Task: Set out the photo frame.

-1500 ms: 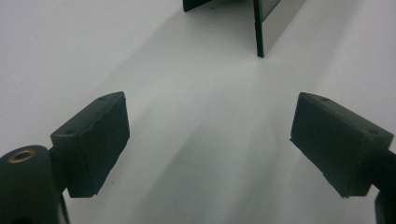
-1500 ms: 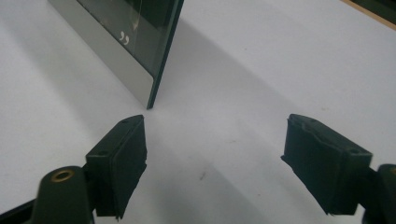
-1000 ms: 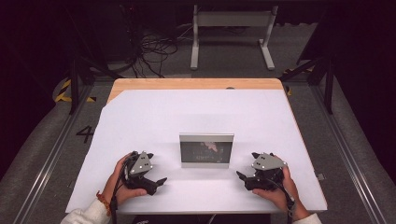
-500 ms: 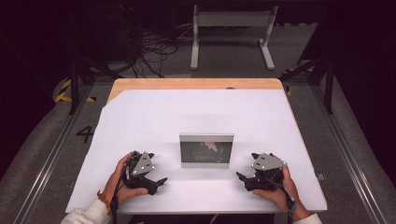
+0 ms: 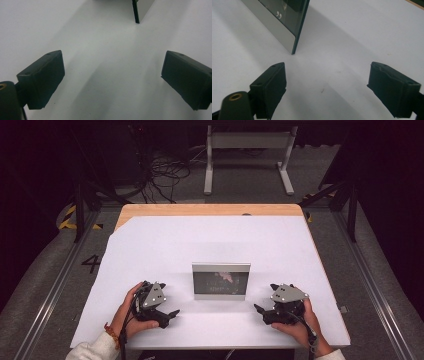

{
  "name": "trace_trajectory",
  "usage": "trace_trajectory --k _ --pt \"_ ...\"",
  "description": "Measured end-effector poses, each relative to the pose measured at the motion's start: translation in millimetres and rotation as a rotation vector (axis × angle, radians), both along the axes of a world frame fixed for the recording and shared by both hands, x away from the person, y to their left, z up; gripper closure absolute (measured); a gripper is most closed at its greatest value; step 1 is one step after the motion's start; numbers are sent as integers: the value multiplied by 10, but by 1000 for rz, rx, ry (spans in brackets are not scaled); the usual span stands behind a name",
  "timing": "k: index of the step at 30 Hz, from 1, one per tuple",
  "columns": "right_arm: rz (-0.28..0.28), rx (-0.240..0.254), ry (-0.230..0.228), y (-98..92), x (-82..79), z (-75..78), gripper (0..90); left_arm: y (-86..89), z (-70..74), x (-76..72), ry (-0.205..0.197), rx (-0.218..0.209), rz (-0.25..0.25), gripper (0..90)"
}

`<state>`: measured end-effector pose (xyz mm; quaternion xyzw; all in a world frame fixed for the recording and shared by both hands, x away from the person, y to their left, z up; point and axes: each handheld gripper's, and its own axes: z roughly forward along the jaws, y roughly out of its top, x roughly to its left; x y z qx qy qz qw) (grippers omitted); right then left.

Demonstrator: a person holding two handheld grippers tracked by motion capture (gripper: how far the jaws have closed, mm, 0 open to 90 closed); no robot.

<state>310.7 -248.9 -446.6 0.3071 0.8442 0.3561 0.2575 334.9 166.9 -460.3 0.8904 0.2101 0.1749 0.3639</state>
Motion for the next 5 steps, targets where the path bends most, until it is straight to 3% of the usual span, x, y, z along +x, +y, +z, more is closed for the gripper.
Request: trace_trajectory --k 5 --pt "-3 6 0 0 -5 5 152 3 1 10 5 -1 2 54"
